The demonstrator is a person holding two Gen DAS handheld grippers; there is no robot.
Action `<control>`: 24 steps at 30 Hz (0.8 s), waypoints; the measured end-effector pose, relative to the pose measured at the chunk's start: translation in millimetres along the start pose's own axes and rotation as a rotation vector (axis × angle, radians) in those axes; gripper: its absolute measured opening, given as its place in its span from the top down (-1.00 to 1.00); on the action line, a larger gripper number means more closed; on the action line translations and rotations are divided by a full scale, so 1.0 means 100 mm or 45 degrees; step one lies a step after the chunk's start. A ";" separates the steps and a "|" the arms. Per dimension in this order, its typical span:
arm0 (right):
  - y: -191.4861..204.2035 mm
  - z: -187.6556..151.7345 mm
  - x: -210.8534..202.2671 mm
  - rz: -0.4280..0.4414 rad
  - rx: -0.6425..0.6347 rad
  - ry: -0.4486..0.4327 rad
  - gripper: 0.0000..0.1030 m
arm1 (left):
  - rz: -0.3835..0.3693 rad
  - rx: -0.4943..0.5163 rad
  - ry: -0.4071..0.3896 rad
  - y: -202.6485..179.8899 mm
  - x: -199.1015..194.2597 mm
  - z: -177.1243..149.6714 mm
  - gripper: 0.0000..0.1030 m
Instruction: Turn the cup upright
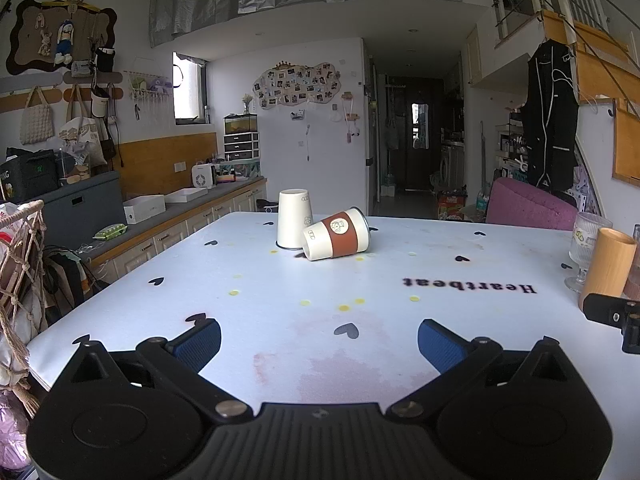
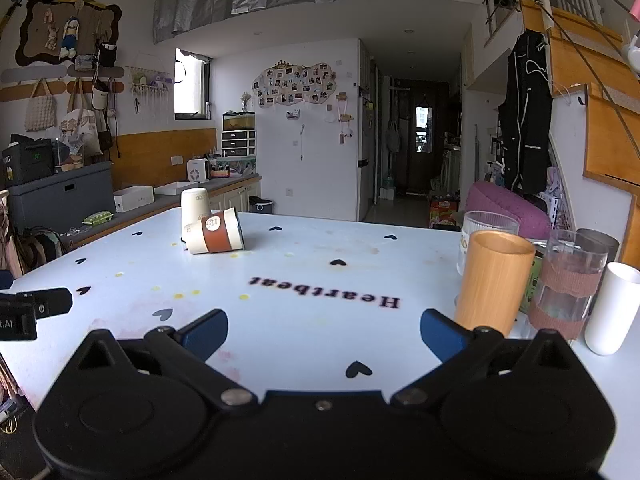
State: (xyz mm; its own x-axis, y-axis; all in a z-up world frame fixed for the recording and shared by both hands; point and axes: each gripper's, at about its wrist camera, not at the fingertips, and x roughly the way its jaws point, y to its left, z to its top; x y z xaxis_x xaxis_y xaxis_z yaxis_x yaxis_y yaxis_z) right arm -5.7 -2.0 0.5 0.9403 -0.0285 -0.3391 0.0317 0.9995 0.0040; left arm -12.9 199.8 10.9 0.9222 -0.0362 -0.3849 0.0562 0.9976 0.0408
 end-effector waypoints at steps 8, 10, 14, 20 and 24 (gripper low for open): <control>0.00 0.00 0.00 0.001 0.001 0.000 -1.00 | 0.000 0.000 0.001 0.00 0.00 0.00 -1.00; 0.00 0.00 0.00 0.000 0.000 0.000 -1.00 | 0.000 0.000 0.001 0.00 0.00 0.00 -1.00; 0.01 -0.01 0.00 0.000 -0.001 0.000 -1.00 | -0.004 -0.002 0.001 -0.12 -0.01 0.03 -1.00; 0.01 -0.01 0.00 -0.001 -0.001 0.000 -1.00 | -0.004 -0.001 0.000 -0.14 0.01 0.04 -1.00; 0.01 -0.01 0.00 -0.001 -0.001 -0.001 -1.00 | -0.004 -0.001 0.001 -0.13 0.01 0.04 -1.00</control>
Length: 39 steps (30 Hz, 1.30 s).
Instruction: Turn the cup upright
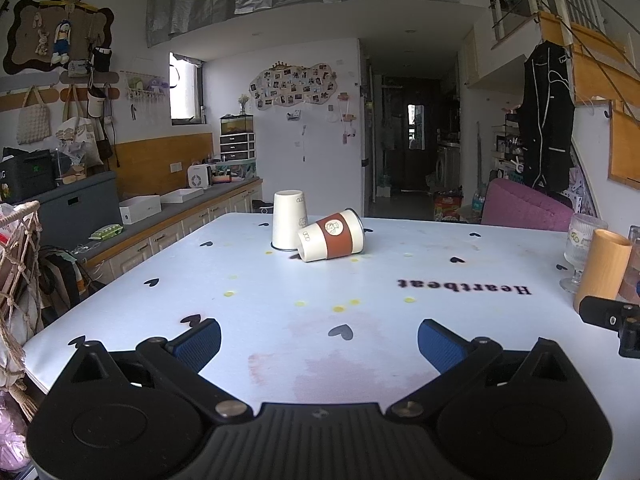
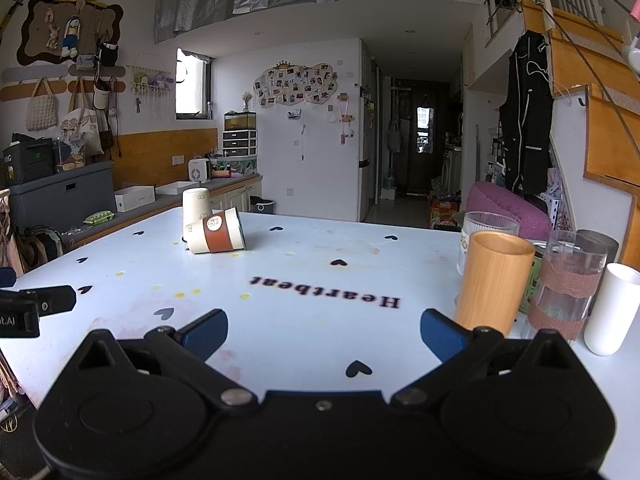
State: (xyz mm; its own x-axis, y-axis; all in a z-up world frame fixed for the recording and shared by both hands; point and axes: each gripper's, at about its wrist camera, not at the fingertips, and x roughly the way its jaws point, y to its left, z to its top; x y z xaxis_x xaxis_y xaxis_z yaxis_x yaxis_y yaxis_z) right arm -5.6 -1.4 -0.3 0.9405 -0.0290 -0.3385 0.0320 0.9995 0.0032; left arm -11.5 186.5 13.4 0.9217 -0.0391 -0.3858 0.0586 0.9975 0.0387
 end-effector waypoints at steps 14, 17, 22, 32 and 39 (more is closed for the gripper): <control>0.00 0.00 0.00 0.000 -0.001 0.000 -1.00 | -0.001 -0.001 0.000 -0.01 0.00 0.00 -1.00; 0.00 0.00 0.00 0.000 -0.001 0.000 -1.00 | -0.003 -0.001 0.000 -0.02 0.00 0.01 -1.00; 0.00 0.00 -0.01 0.001 -0.001 -0.004 -1.00 | -0.032 -0.011 -0.009 -0.12 0.06 -0.05 -1.00; -0.01 -0.05 -0.10 0.019 0.000 -0.025 -1.00 | -0.114 0.143 -0.120 -0.02 0.30 0.15 -1.00; -0.03 -0.08 -0.13 0.045 0.002 -0.041 -1.00 | -0.192 0.333 -0.140 -0.01 0.72 0.33 -1.00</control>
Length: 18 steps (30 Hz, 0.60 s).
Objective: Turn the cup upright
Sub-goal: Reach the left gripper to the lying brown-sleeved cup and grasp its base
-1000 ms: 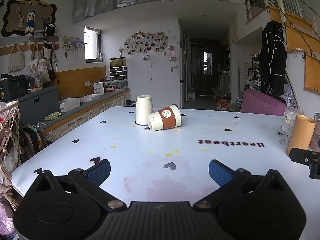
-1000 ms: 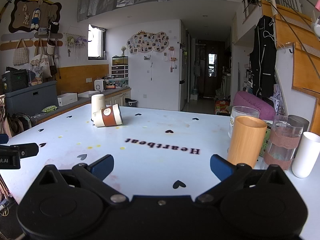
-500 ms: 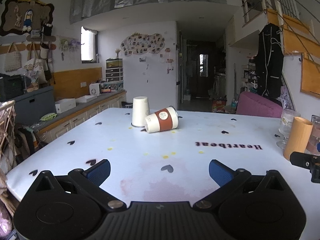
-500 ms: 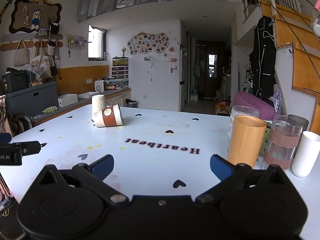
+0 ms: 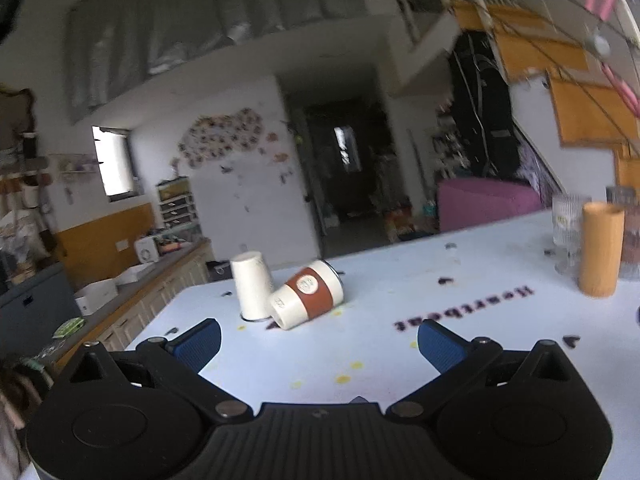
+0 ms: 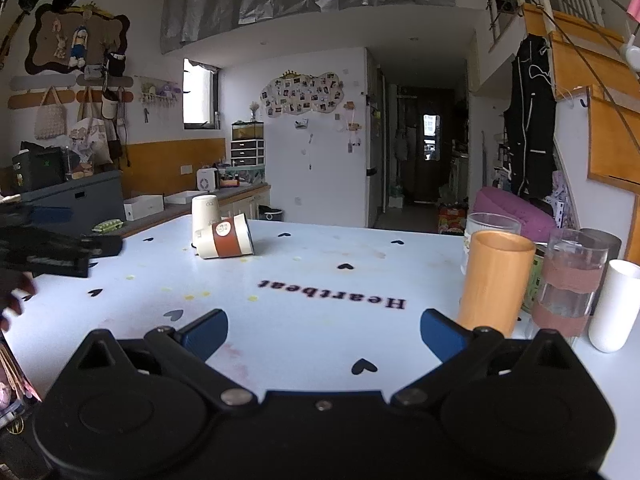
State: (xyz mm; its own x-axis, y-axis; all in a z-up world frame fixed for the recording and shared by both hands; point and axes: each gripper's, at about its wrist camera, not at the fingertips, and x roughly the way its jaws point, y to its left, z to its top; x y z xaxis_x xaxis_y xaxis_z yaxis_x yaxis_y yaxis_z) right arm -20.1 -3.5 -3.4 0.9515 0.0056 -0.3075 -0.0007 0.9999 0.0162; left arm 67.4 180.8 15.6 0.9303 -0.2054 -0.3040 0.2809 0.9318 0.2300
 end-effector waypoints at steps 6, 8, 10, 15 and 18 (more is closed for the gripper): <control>-0.05 -0.02 0.05 0.021 0.008 0.005 -1.00 | -0.118 0.026 0.100 0.16 0.58 0.06 -1.00; -0.09 -0.02 0.07 0.015 0.015 0.012 -1.00 | -0.143 0.007 0.104 0.26 0.75 0.09 -1.00; -0.12 -0.02 0.10 0.014 0.025 0.015 -1.00 | -0.158 0.023 0.116 0.33 0.94 0.13 -1.00; -0.17 0.03 0.20 0.026 0.028 0.014 -1.00 | -0.265 0.183 0.118 0.38 1.39 0.21 -0.95; -0.21 0.04 0.28 0.042 0.022 0.018 -1.00 | -0.302 0.293 0.142 0.39 1.66 0.21 -0.94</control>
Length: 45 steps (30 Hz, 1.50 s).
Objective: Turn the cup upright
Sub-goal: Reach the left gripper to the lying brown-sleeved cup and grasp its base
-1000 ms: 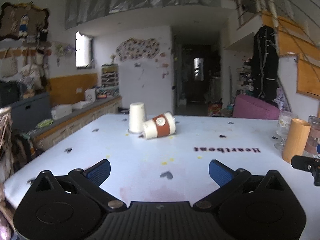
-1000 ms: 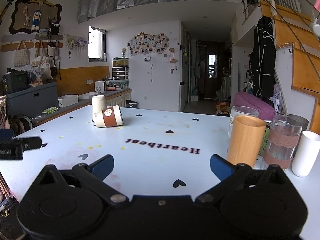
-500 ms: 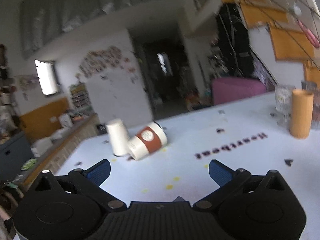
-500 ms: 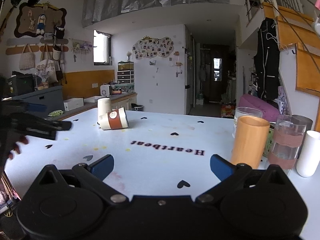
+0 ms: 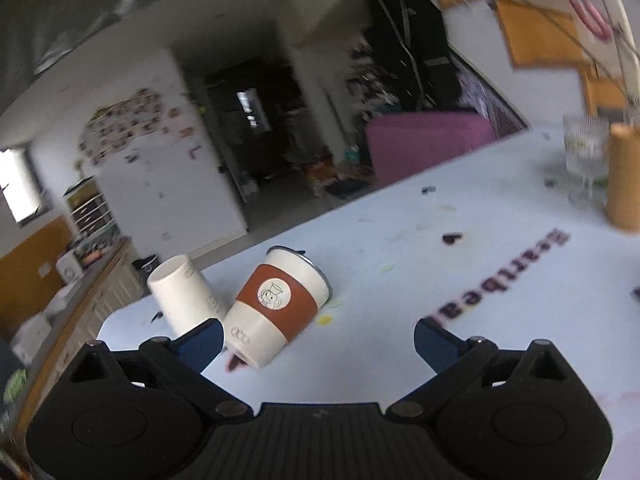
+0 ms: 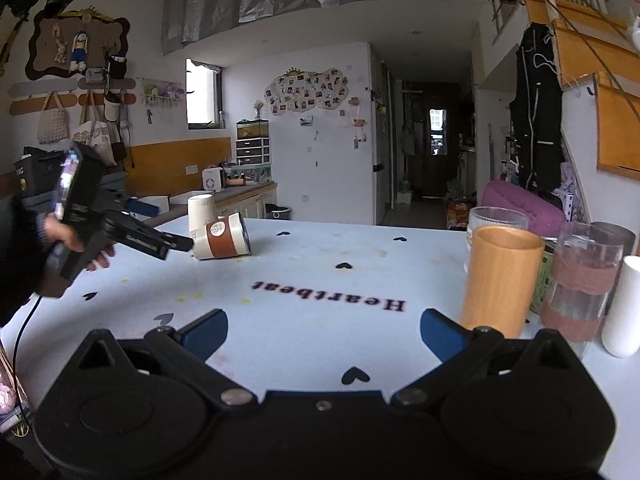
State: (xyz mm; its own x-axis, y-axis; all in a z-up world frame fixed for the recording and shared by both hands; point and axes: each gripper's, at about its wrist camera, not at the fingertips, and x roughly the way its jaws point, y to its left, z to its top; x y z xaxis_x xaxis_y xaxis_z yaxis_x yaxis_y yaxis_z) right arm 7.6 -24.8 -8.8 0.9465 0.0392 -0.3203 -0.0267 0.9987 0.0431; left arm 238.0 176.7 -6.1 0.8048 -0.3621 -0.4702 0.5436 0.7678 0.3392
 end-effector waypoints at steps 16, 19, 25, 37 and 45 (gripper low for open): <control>-0.02 0.07 0.60 0.018 -0.027 0.083 -1.00 | -0.097 0.109 0.255 0.59 1.08 0.11 -0.79; -0.01 0.06 0.68 0.028 -0.042 0.101 -1.00 | -0.105 0.127 0.272 0.63 1.17 0.10 -0.79; 0.01 0.05 0.78 0.044 -0.053 0.137 -1.00 | -0.078 0.133 0.295 0.61 1.30 0.04 -0.63; -0.06 0.05 0.78 0.055 0.012 0.147 -1.00 | 0.062 0.070 0.263 0.38 1.17 -0.08 -0.22; -0.09 0.04 0.69 0.059 0.032 0.139 -1.00 | 0.100 0.014 0.213 -0.02 0.75 -0.21 -0.18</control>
State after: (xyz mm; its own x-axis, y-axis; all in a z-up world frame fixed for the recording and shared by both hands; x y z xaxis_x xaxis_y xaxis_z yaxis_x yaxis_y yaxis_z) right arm 74.8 -31.2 -27.9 0.9038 0.0896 -0.4184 -0.0599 0.9947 0.0837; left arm 292.3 159.5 -59.0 0.7946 -0.2074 -0.5706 0.4838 0.7842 0.3887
